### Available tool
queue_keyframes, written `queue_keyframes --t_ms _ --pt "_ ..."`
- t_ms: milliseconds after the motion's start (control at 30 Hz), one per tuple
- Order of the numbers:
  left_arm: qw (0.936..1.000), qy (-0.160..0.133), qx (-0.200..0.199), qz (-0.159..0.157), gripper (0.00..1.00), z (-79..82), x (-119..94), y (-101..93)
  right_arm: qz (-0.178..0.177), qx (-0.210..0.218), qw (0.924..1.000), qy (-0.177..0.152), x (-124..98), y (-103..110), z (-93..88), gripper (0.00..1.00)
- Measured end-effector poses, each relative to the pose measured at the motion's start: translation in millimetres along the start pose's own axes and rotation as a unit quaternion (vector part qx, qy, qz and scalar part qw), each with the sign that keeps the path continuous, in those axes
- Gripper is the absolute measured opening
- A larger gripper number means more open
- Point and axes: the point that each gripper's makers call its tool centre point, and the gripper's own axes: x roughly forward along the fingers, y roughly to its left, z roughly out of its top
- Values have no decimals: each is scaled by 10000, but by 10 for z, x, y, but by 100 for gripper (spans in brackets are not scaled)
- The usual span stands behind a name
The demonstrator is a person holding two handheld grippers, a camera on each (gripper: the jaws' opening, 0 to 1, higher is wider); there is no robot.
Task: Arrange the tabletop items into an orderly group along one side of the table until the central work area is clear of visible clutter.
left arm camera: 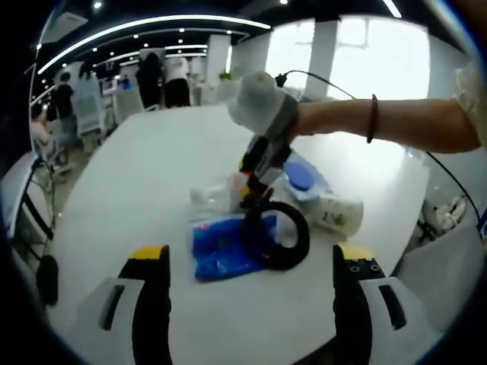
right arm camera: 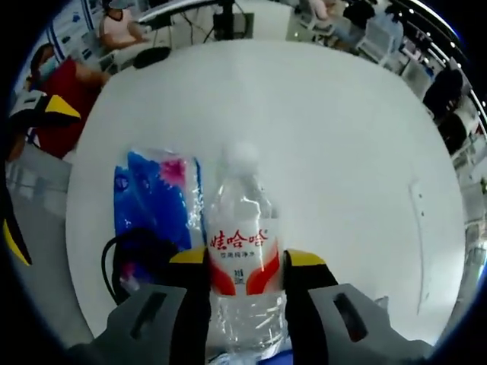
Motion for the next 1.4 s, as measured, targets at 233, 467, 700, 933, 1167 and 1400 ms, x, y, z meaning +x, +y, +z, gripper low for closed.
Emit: queue_keyframes --t_ms 233,467,700,933,1167,1400 --pt "9998 -183 -16 64 85 64 -28 40 -211 339 9986 -334 -31 -46 23 34" --pt "9998 -172 6 102 84 60 -34 57 -466 405 9945 -843 -133 -90 130 33" --pt "9997 -183 8 130 83 66 -39 71 -703 867 9846 -1344 -330 -174 216 33" --pt "9998 -168 22 106 82 67 -29 56 -868 893 9781 -1669 -494 -177 257 33" --pt "9990 -365 14 268 78 164 -57 124 -1152 951 9636 -2217 -722 -159 343 33" --pt "9956 -919 -156 101 79 374 -118 89 -1284 956 9486 -2730 -931 -59 434 33"
